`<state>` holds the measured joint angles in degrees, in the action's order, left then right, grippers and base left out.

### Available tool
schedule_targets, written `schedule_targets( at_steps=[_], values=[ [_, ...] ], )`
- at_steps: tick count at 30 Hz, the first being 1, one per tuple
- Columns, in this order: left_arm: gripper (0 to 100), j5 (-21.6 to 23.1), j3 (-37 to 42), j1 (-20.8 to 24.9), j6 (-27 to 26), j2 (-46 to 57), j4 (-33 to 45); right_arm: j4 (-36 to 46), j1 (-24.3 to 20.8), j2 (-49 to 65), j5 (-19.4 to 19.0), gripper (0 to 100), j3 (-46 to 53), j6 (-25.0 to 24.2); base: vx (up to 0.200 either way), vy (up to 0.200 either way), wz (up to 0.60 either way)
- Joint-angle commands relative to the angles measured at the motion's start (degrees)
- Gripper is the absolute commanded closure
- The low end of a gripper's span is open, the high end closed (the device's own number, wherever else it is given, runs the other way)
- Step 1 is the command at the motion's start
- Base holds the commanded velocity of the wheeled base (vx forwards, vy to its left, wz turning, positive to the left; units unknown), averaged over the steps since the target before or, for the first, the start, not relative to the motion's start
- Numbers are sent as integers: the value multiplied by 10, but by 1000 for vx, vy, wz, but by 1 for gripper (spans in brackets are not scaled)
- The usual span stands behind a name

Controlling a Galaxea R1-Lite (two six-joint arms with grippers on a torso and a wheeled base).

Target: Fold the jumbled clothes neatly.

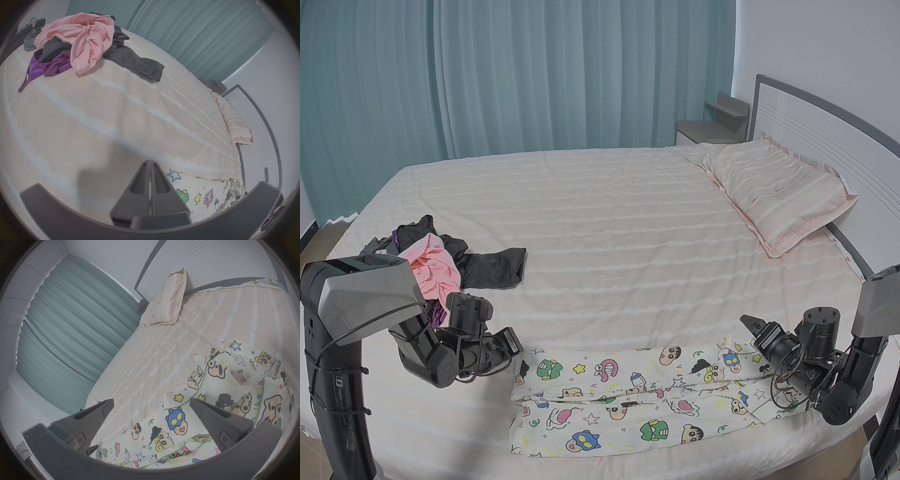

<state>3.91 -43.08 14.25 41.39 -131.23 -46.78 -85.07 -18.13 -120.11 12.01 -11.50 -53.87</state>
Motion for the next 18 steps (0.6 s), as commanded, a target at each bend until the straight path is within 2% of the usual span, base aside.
schedule_targets(
  at_steps=[1, 7, 10, 13, 18],
  values=[
    [100, 0, 1, -5, 3, 8, 0, 0, 5, 1, 2, 0, -2, 1, 0, 0, 0],
    [100, 9, 38, -28, 11, 53, 0, 7, 34, 5, 3, 0, -5, 16, 0, 0, 0],
    [100, 36, 87, -42, 48, 101, -7, 10, 60, 0, -1, 0, -12, 30, 0, 0, 0],
    [100, 64, 130, -54, 78, 140, -11, 34, 52, -28, -7, 0, -20, 30, 0, 0, 0],
    [100, 72, 170, -55, 106, 157, -28, 55, 46, -93, 0, 0, -57, 30, 0, 0, 0]
  ],
)
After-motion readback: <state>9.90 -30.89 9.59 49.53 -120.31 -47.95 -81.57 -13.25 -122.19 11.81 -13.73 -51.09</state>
